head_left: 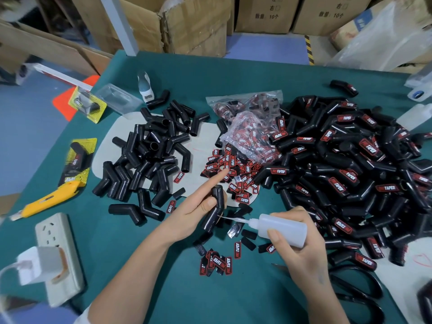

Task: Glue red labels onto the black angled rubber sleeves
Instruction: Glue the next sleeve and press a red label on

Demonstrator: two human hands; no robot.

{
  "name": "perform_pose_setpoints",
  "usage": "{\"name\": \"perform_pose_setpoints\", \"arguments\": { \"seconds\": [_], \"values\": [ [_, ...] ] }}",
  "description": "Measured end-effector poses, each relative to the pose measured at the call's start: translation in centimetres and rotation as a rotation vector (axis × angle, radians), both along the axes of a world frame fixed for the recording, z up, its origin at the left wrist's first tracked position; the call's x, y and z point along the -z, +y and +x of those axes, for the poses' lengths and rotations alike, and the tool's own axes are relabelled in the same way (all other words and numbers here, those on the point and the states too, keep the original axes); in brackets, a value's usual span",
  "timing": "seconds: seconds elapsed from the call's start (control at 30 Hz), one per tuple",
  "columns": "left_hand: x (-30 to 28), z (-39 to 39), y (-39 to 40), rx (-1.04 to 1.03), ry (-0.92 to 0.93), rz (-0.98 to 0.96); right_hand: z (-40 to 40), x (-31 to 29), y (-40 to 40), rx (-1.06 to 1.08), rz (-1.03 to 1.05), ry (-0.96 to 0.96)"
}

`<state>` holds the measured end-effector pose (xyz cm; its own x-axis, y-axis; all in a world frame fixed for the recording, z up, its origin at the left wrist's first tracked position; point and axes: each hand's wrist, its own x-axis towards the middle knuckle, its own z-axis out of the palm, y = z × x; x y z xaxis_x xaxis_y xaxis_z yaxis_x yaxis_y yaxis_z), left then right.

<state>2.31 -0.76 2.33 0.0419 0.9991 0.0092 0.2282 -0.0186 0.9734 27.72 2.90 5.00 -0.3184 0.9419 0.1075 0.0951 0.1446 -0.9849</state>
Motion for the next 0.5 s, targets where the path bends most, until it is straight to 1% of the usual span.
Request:
{"name": "perform_pose_setpoints", "arguments": {
  "seconds": [0.3, 0.5],
  "values": [
    [-0.14, 0.05, -0.07, 0.022, -0.022, -0.025, 0.34, 0.8, 0.08, -0.046, 0.082, -0.108],
    [-0.23, -0.01, -0.19, 0.027, -0.016, -0.013, 0.52, 0.95, 0.13, -0.012, 0.067, -0.084]
  ]
}}
